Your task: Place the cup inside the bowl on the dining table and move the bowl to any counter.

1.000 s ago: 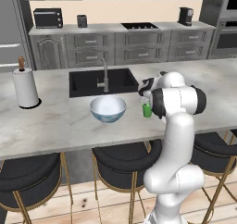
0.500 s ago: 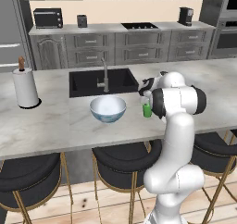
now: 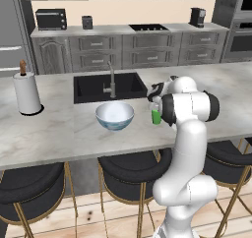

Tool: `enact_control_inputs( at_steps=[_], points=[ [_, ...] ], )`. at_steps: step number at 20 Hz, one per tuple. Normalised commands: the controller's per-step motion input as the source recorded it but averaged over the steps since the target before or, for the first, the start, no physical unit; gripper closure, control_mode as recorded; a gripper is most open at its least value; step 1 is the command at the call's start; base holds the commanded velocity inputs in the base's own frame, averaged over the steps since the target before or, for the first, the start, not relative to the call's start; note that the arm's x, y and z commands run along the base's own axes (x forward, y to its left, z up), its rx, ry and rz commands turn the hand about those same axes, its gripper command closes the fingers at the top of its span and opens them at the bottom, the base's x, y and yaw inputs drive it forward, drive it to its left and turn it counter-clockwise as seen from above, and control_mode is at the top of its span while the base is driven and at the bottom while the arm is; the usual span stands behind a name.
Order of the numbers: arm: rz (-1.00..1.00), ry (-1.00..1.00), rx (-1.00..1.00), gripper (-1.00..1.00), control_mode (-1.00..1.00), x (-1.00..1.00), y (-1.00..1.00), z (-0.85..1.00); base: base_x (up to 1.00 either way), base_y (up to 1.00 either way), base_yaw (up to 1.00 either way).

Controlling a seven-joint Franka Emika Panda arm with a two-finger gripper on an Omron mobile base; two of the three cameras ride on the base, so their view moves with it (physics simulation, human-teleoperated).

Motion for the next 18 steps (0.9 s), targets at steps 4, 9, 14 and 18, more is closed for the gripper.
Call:
enact_control_inputs(
  at_steps=[4, 9, 14, 18],
  points=[
    [0.00, 0.00, 0.00, 1.00, -1.00, 0.00, 0.00, 0.00, 0.00, 0.00, 0.00],
    [0.00, 0.01, 0.00, 1.00, -1.00, 0.00, 0.00, 0.05, 0.00, 0.00, 0.00],
    [0.00, 0.01, 0.00, 1.00, -1.00, 0.00, 0.00, 0.28, 0.00, 0.00, 0.00],
    [0.00, 0.01, 0.00, 1.00, -1.00, 0.00, 0.00, 0.42, 0.00, 0.00, 0.00]
  ],
)
